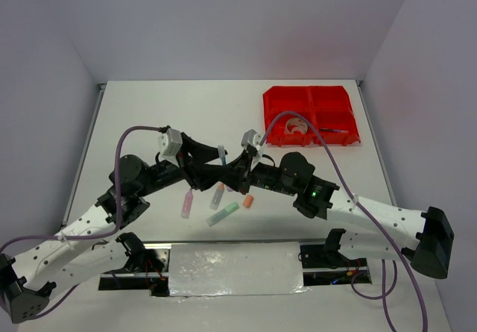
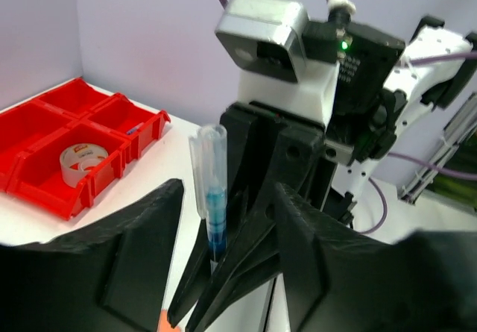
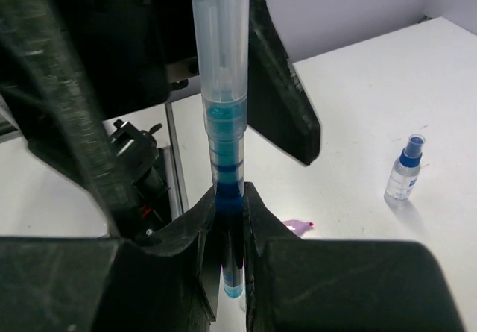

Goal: Sort the stationery into containers
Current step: Close the pen cap on the pen.

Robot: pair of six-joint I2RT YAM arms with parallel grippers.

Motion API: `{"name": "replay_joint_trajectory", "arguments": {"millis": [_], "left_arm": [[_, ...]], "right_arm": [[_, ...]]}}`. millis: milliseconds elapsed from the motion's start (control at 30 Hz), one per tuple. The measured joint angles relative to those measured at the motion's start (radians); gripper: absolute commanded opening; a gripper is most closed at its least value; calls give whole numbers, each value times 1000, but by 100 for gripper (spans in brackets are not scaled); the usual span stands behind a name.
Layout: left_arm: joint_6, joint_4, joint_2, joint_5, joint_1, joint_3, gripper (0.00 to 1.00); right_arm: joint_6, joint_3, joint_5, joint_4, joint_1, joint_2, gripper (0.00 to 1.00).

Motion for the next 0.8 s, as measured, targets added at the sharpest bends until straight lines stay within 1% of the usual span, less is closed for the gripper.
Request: {"name": "replay_joint_trajectory", "arguments": {"millis": [100, 167, 333, 433, 467, 533, 667, 800], "left_arm": [[6, -9, -2, -14, -4, 8, 74], [18, -16, -4, -24, -4, 8, 78], [31, -75, -6, -39, -10, 36, 80], [48, -126, -7, -71, -18, 54, 83], [49, -140, -8, -82, -19, 57, 87], [49, -161, -13, -102, -20, 62, 88], [50, -171, -24, -117, -20, 73, 92], [50, -167, -30, -105, -20, 99, 94]], "right_arm": [[-13, 0, 3, -8, -1, 0, 0], [-18, 0, 3, -11, -1, -1, 0], [-25, 0, 11, -14, -2, -2, 0], [-26, 0, 14, -14, -2, -4, 0], [-28, 0, 14, -15, -3, -5, 0], [-32, 2, 14, -21, -3, -6, 0], [-35, 12, 4, -36, -5, -9, 0], [-41, 18, -43, -49, -5, -10, 0]]}}
